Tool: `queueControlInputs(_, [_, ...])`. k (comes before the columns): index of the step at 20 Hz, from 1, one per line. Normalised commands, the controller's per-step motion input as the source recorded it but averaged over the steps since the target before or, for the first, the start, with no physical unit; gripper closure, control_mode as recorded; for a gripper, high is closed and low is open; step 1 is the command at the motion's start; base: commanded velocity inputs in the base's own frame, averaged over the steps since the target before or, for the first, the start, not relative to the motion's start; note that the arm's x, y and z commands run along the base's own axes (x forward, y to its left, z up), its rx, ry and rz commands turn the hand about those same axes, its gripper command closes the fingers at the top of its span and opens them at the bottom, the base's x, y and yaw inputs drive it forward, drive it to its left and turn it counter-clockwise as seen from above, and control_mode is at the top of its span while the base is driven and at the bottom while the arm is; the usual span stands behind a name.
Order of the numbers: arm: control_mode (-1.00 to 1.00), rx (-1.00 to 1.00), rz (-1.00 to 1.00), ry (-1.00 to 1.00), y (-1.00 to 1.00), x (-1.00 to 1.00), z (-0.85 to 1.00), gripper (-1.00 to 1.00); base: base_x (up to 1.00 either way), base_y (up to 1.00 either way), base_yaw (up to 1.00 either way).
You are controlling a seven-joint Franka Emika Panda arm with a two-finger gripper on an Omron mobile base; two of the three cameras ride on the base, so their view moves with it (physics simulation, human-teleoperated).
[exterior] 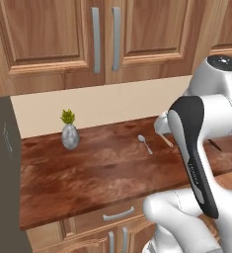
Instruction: Organize the utensils by type. Pick up the wooden spoons from the counter and place them in the open cabinet. Then pick up the metallic utensils from the counter and place them in the open drawer.
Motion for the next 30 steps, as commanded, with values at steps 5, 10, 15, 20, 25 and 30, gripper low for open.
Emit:
queueControlInputs(5, [1.0,0.0,0.0,0.0,0.0,0.0,0.0,-1.0,0.3,-0.01,-0.02])
queueControlInputs(10, [1.0,0.0,0.0,0.0,0.0,0.0,0.0,-1.0,0.1,0.0,0.0])
queueControlInputs(15, [-1.0,0.0,0.0,0.0,-0.3,-0.23,-0.19,-1.0,0.0,0.0,0.0])
queueControlInputs(20, [-1.0,0.0,0.0,-0.02,-0.47,-0.28,-0.3,-1.0,0.0,0.0,0.0])
queueControlInputs(25, [-1.0,0.0,0.0,0.0,-0.54,0.02,-0.36,-1.0,0.0,0.0,0.0])
queueControlInputs(30, [-1.0,0.0,0.0,0.06,-0.59,0.38,-0.28,-1.0,0.0,0.0,0.0])
